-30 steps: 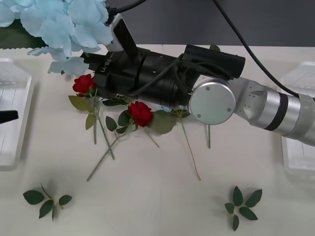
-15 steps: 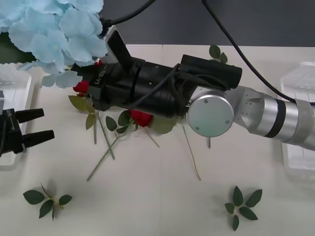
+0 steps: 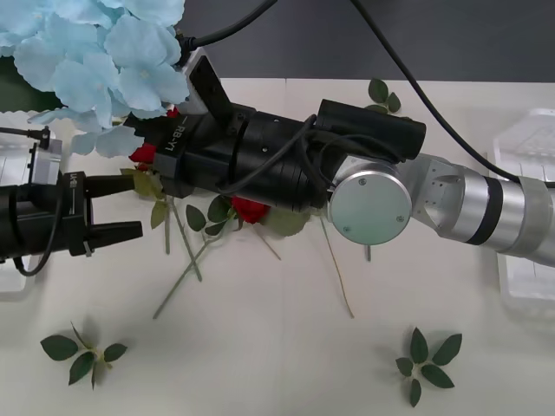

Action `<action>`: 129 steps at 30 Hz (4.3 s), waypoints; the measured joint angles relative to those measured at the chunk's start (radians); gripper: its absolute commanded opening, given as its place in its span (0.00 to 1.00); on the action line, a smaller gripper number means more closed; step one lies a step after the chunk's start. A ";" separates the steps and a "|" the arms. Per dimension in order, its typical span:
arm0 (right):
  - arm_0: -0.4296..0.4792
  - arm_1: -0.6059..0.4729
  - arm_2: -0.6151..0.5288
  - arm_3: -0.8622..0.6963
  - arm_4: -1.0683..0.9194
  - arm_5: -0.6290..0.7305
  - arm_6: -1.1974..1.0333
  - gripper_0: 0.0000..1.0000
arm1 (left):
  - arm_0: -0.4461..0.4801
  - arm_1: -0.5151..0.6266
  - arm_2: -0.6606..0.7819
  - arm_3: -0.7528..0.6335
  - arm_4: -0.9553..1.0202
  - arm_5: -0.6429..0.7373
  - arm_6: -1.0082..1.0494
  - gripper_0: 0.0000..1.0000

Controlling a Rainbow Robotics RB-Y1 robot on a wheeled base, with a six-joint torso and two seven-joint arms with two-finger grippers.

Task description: Put the red flowers into the right box and the blue flowers into the left box

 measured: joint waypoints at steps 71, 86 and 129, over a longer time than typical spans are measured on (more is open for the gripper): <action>0.021 -0.164 0.037 -0.083 -0.037 -0.078 -0.008 0.83 | -0.049 -0.145 -0.063 0.000 0.031 -0.081 0.000 0.00; 0.380 -0.359 -0.639 -0.126 -0.226 0.751 -0.104 0.83 | 0.295 0.028 0.136 -0.357 0.019 -0.199 0.288 0.00; 0.158 -0.061 -0.598 0.197 0.477 1.300 -1.266 0.83 | 0.279 0.145 0.374 -0.218 -0.795 -0.304 0.716 0.00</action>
